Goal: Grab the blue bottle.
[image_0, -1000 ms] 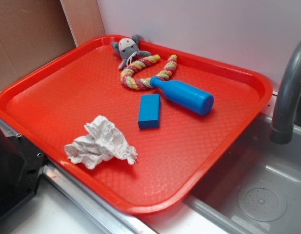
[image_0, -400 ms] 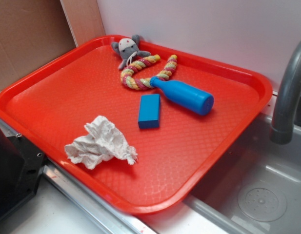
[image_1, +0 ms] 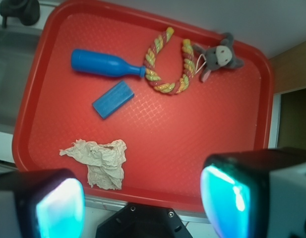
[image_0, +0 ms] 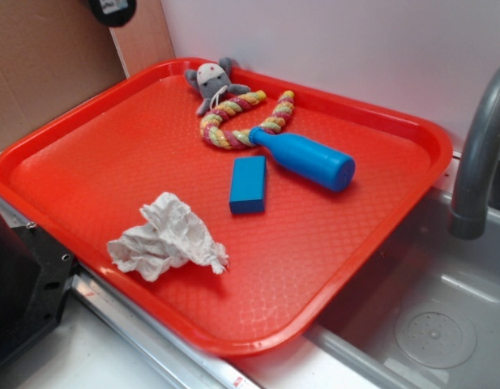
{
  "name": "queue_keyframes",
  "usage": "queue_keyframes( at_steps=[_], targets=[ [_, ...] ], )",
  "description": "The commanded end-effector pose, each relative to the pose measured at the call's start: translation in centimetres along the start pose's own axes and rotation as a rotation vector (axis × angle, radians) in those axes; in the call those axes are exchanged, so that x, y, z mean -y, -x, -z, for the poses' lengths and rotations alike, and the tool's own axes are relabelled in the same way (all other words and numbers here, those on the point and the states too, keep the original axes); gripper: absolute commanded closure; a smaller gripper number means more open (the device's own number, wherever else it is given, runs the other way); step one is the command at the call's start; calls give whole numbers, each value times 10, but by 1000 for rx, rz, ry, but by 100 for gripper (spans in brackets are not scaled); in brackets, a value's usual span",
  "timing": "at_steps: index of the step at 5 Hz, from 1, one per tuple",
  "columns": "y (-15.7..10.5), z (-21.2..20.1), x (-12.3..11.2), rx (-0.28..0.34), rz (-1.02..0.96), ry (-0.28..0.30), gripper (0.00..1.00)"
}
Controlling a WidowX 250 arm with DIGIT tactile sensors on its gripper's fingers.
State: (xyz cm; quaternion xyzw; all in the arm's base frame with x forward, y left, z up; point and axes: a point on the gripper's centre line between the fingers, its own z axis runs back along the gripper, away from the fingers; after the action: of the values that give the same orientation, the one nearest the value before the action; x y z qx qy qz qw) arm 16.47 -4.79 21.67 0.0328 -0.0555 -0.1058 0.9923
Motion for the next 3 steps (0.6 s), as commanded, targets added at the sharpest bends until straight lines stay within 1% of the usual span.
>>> queue_keyframes(
  at_steps=[1, 2, 3],
  targets=[
    [-51, 19, -10, 43, 272, -75, 0],
    [-96, 48, -14, 60, 527, -108, 0],
    [-127, 77, -4, 87, 776, -92, 0]
  ],
)
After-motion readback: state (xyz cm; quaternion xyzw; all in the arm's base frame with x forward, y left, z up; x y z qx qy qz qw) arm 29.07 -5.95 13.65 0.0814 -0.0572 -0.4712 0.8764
